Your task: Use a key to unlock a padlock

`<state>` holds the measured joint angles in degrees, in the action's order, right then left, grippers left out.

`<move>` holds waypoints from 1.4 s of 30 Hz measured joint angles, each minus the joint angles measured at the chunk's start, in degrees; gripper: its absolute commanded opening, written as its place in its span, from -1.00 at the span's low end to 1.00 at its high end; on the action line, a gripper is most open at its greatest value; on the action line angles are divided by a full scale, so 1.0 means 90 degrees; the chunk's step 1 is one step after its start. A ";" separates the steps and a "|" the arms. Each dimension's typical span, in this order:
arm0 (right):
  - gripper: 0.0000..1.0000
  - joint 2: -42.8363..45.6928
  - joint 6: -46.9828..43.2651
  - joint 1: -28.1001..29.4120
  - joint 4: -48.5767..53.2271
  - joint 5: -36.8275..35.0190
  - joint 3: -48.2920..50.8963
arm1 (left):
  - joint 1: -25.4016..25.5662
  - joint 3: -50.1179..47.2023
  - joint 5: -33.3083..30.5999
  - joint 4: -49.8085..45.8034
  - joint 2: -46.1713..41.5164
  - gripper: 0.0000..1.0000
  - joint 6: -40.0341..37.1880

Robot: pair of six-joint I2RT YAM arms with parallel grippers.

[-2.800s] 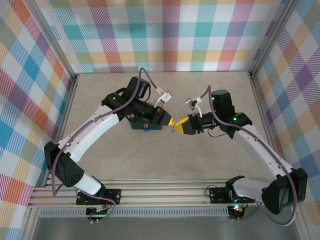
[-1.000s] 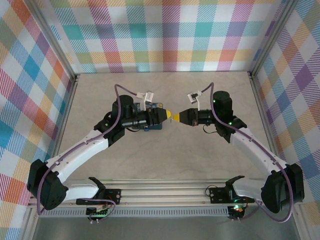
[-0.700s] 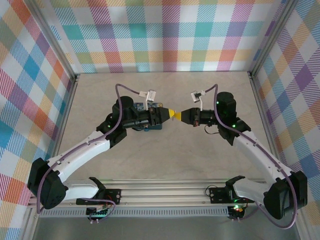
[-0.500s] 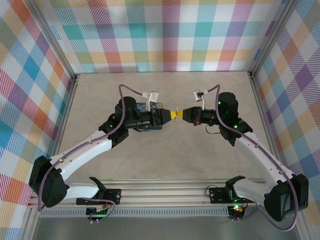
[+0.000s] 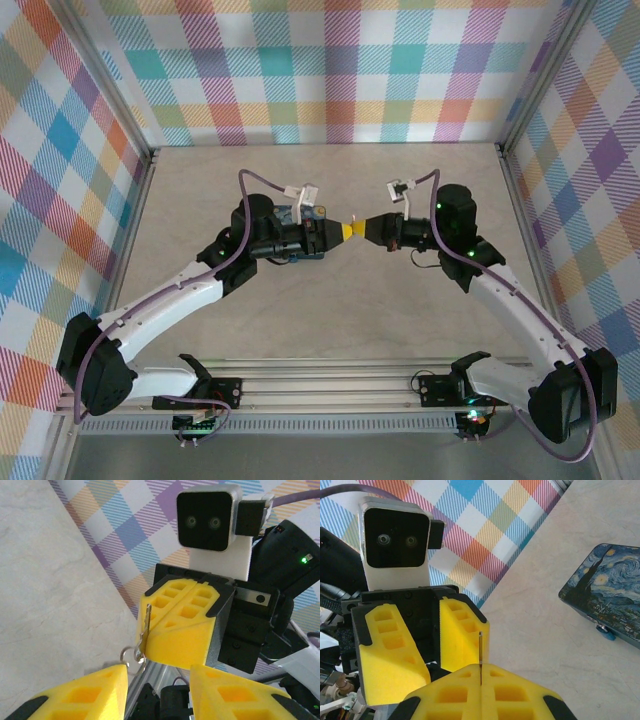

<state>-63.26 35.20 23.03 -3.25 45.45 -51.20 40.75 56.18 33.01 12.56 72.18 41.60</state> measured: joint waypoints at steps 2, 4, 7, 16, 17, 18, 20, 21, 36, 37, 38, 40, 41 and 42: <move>-1.00 0.0000 0.0121 0.0002 -0.0138 0.0002 0.0000 | 0.0000 -0.0005 -0.0041 0.0141 0.0000 -0.24 0.0073; -1.00 0.0000 0.0248 0.0002 -0.0248 0.0012 0.0002 | 0.0000 -0.0039 -0.0107 0.0316 0.0000 -0.23 0.0143; -1.00 0.0000 0.0432 0.0002 -0.0425 0.0019 0.0034 | 0.0000 -0.0097 -0.0160 0.0527 0.0005 -0.24 0.0248; -1.00 0.0002 0.0906 0.0002 -0.0845 0.0022 0.0175 | 0.0000 -0.0180 -0.0185 0.1219 0.0233 -0.39 0.0641; -1.00 0.0002 0.0950 0.0002 -0.0882 0.0022 0.0187 | 0.0000 -0.0182 -0.0182 0.1287 0.0270 -0.43 0.0678; -1.00 0.0002 0.1015 0.0002 -0.0928 0.0019 0.0202 | 0.0000 -0.0182 -0.0182 0.1355 0.0308 -0.49 0.0741; -1.00 0.0002 0.1105 -0.0005 -0.1030 0.0019 0.0221 | -0.0005 -0.0202 -0.0192 0.1479 0.0367 -0.63 0.0811; -1.00 0.0002 0.1168 -0.0017 -0.1078 0.0007 0.0226 | -0.0007 -0.0219 -0.0192 0.1566 0.0384 -0.72 0.0860; -0.46 0.0068 0.1450 -0.0058 -0.1309 -0.0124 0.0364 | -0.0041 -0.0240 -0.0219 0.1715 0.0423 -1.00 0.0811; -0.41 0.0102 0.1370 -0.0061 -0.1144 -0.0168 0.0357 | -0.0041 -0.0228 -0.0206 0.1644 0.0413 -1.00 0.0748; -0.35 0.0151 0.1270 -0.0056 -0.0930 -0.0194 0.0328 | -0.0041 -0.0214 -0.0197 0.1474 0.0381 -1.00 0.0619; -0.29 0.0270 0.1010 -0.0058 -0.0444 -0.0219 0.0172 | -0.0044 -0.0148 -0.0160 0.1039 0.0323 -1.00 0.0355; -0.26 0.0311 0.0903 -0.0066 -0.0233 -0.0219 0.0073 | -0.0044 -0.0095 -0.0129 0.0816 0.0299 -1.00 0.0233; -0.21 0.0362 0.0770 -0.0097 0.0036 -0.0206 -0.0092 | -0.0061 -0.0024 -0.0090 0.0566 0.0267 -1.00 0.0075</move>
<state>-60.01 42.13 22.15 -2.92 43.59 -52.03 40.21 55.96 32.21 17.65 74.59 42.28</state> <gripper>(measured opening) 0.361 0.048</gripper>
